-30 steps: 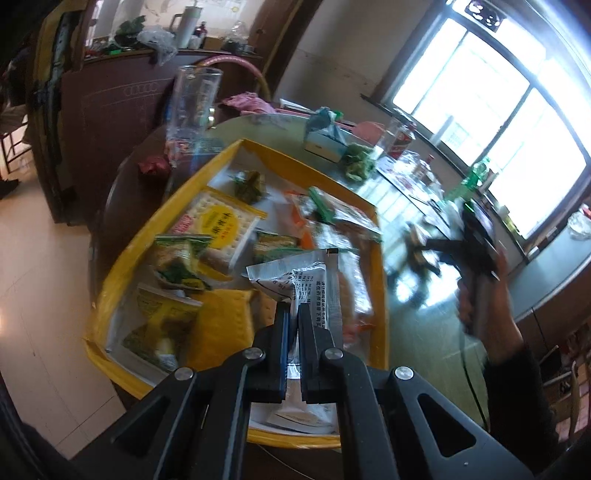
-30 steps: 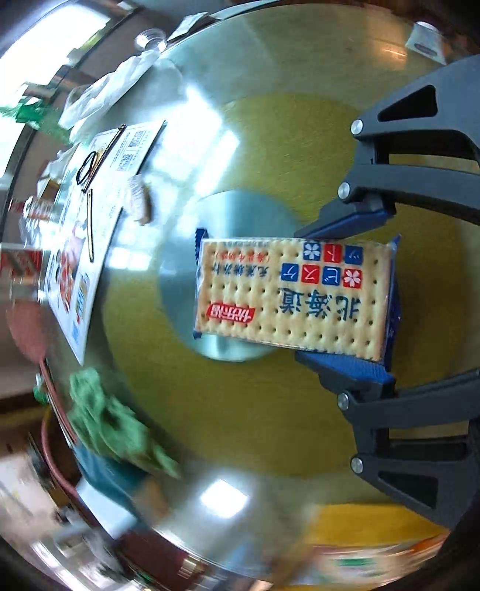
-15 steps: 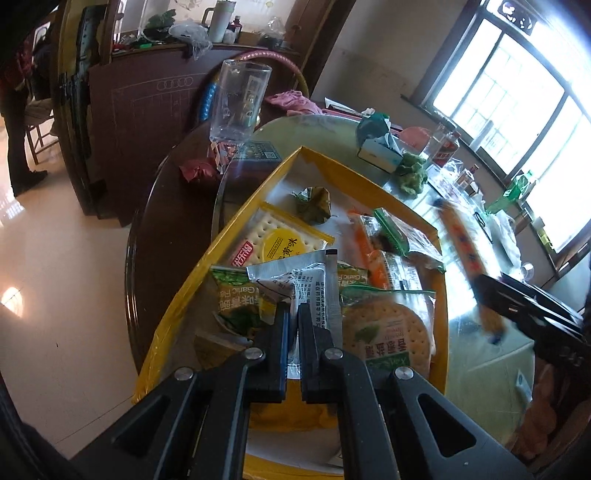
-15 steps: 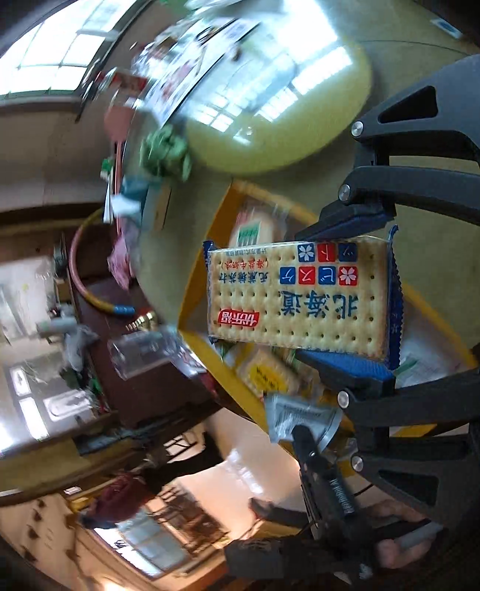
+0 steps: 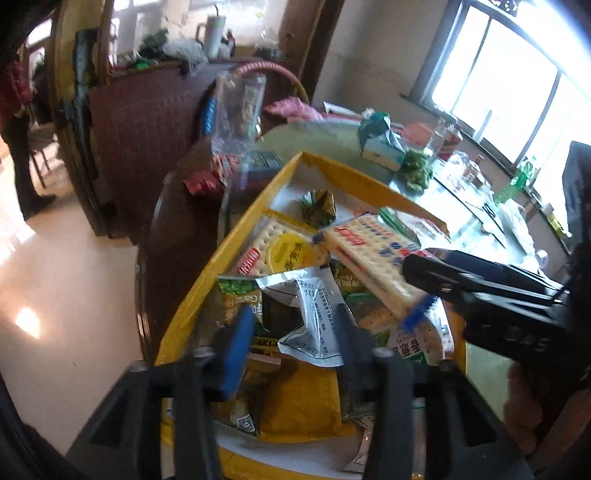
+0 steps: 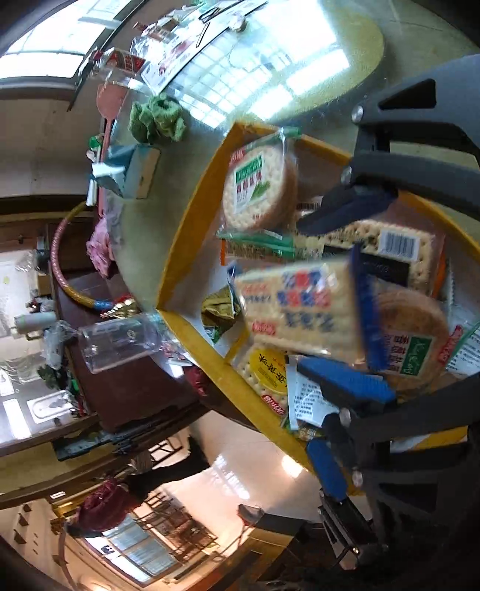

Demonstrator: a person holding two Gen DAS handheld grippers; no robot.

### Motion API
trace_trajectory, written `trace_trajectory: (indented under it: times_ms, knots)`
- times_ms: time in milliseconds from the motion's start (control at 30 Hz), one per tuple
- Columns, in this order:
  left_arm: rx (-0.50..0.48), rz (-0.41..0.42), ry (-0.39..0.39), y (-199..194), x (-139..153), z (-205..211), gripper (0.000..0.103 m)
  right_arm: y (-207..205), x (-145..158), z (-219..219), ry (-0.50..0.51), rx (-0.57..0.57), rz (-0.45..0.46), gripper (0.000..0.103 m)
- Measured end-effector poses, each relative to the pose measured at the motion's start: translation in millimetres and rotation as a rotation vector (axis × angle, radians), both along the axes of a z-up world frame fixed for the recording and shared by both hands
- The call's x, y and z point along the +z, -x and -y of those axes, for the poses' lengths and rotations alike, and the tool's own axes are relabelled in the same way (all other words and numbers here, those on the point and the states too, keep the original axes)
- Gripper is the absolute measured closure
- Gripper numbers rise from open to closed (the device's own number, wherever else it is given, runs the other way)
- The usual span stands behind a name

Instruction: Organize snacks

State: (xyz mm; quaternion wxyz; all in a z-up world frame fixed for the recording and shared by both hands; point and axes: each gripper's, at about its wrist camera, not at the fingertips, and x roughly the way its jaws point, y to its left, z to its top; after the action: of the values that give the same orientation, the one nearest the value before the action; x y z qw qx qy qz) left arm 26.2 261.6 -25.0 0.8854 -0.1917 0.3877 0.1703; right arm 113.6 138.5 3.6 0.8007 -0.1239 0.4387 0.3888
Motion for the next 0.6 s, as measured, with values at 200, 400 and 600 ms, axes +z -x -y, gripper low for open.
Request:
trace_trajectory:
  times_ms: [200,400,600]
  knots:
    - [0.046,0.033,-0.178,12.5,16.1,30.3,0.024,17.3,23.5,41.0,-0.056,-0.064,0.047,0.023]
    - [0.058,-0.002,-0.228,24.0,24.4,50.4,0.024,52.2,27.8,88.0,-0.101,-0.102,0.056,0.015]
    - [0.032,-0.031,-0.273,32.8,26.2,72.3,0.024,81.6,15.0,105.7,-0.009,-0.123,0.070,0.015]
